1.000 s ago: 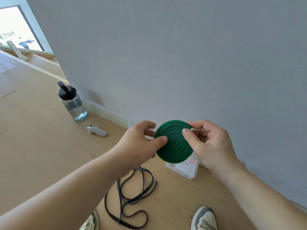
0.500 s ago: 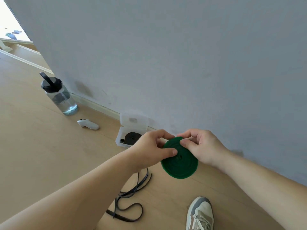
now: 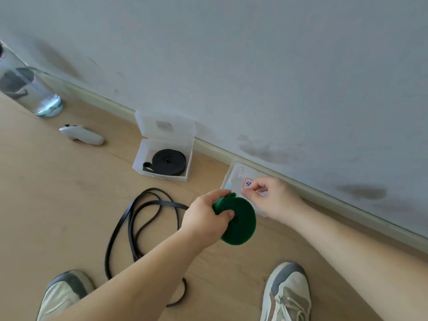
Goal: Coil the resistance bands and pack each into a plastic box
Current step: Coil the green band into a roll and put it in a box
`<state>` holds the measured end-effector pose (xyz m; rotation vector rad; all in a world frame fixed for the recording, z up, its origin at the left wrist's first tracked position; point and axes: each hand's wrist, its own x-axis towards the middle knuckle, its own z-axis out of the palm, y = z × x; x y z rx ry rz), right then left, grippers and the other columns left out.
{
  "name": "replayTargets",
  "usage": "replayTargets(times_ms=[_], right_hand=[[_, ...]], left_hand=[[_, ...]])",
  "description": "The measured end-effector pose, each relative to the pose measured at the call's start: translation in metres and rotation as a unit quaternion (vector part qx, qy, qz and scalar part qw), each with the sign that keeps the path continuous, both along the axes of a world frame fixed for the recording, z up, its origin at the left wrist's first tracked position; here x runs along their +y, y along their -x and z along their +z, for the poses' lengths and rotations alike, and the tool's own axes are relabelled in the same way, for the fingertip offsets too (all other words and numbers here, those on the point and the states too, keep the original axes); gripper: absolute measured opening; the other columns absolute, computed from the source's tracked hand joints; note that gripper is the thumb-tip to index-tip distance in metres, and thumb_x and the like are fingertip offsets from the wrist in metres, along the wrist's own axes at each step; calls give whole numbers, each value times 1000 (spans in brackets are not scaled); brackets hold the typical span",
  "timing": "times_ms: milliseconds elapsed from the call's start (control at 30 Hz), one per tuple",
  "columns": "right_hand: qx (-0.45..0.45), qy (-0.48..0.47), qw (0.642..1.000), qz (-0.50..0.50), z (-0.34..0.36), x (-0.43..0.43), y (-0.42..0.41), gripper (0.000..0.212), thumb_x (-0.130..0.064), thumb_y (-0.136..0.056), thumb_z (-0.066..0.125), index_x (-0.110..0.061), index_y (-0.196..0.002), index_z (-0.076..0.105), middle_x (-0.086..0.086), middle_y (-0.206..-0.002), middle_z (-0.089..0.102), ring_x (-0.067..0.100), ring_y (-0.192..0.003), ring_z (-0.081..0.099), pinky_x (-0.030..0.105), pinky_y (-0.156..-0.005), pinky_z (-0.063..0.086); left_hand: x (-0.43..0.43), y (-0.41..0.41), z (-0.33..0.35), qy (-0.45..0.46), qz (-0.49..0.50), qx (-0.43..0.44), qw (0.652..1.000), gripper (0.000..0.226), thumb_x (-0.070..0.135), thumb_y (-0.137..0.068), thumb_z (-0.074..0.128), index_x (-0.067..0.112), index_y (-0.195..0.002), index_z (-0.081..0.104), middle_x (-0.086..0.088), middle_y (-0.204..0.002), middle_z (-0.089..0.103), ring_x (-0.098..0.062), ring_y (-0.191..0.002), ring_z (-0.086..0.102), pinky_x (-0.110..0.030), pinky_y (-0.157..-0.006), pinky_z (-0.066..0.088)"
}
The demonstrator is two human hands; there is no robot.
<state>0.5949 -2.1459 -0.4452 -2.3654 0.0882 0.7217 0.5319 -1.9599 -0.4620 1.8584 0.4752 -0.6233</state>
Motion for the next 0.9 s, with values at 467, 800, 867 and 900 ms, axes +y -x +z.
replayTargets(times_ms=[467, 800, 867, 900], right_hand=[[-129, 251, 942, 184, -82, -19, -10, 84, -64, -59, 84, -20, -126, 61, 10, -158, 40, 36, -140, 40, 45, -110, 43], [-141, 269, 935, 184, -84, 12, 6, 72, -55, -75, 66, -3, -125, 63, 12, -133, 51, 34, -122, 49, 43, -88, 54], [-107, 297, 930, 189, -75, 23, 2, 66, -51, -85, 60, -5, -133, 57, 11, -141, 45, 31, -131, 42, 38, -95, 47], [-88, 311, 927, 192, -70, 30, -1, 63, -48, -88, 59, -5, -134, 55, 14, -143, 43, 32, -134, 41, 38, -96, 46]], left_hand=[[-3, 5, -84, -7, 36, 53, 998, 48, 27, -91, 74, 52, -131, 63, 22, -120, 68, -9, -110, 67, -30, -95, 57], [-5, -2, -87, -128, -80, 29, 988, 53, 35, -97, 64, 53, -144, 51, 18, -126, 62, -10, -104, 61, -25, -75, 51], [-8, 1, -84, -159, -97, 2, 983, 53, 36, -98, 62, 53, -146, 49, 18, -112, 57, -8, -95, 55, -24, -71, 46], [-10, 2, -83, -169, -101, -6, 980, 53, 37, -98, 61, 54, -146, 48, 16, -105, 54, -9, -91, 54, -24, -69, 44]])
